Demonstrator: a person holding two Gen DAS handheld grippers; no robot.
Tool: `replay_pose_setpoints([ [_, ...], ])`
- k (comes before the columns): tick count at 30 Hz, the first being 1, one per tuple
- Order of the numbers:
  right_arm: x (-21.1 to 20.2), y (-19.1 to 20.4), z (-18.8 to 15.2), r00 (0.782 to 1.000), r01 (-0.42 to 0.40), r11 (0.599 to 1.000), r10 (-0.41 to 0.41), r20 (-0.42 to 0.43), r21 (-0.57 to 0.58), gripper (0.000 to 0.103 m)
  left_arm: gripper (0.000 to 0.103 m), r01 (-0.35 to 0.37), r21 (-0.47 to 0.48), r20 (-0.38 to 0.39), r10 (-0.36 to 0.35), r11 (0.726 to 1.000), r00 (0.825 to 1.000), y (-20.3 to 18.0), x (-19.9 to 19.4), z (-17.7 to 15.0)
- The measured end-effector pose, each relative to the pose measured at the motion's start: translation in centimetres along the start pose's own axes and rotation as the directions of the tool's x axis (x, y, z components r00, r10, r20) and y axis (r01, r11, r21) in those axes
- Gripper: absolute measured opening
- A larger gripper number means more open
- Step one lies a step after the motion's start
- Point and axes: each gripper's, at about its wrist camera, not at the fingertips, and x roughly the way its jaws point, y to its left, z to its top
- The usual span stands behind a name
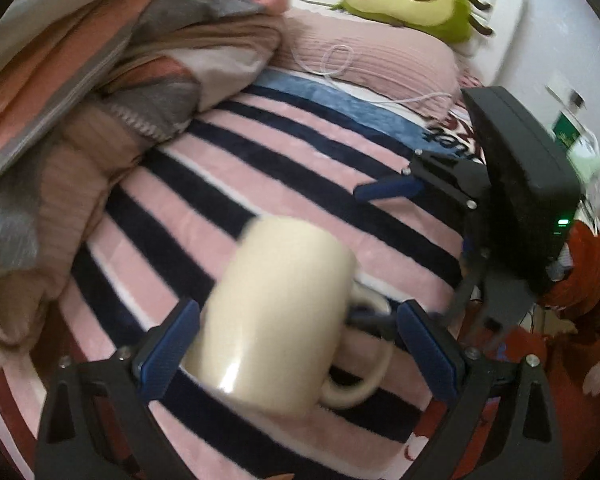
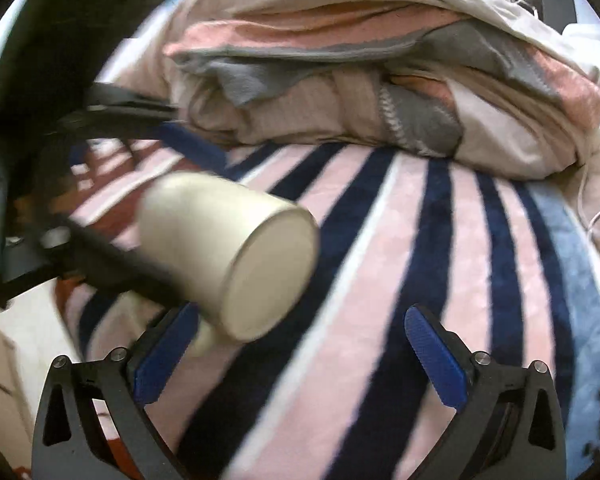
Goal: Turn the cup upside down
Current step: 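Lift the mug with the right gripper and rotate it rim-down, then lower the inverted mug onto the blanket with the right gripper while the left gripper steadies it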
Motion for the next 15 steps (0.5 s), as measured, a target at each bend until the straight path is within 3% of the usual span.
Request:
replay_pose_setpoints([
  [5,1.5,-2.0,1.4,0.993,0.115,0.993,-0.114,-0.032,0.014,0.103,0.098,0.034,-0.088,0.03,-0.032,0.996,0.999,1.2,-0.7,-0.4],
  [9,0.3,-5.1,1.5,0.997,0.062,0.99,-0.057,-0.044,0.123,0.103,0.098,0.005,-0.142,0.024,-0.002,0.99,1.0,1.5,0.0,0.1],
  [12,-1.0,-7.5,1.2,0.993,-0.117,0.958,0.121,0.002,0.262,0.103,0.098,-0.004,-0.168,0.028,0.009,0.986,1.0,1.5,0.5,0.7],
  [13,-0.7,-8.4,1.4,0.967,-0.248,0.913,0.254,0.023,0.324,0.103,0.098,-0.001,-0.174,0.03,0.006,0.985,1.0,1.6,0.6,0.8],
  [15,1.2,-9.2,2.1,0.884,-0.442,0.805,0.465,0.041,0.395,0.102,0.098,-0.005,-0.185,0.026,0.01,0.983,1.0,1.6,0.8,1.0],
])
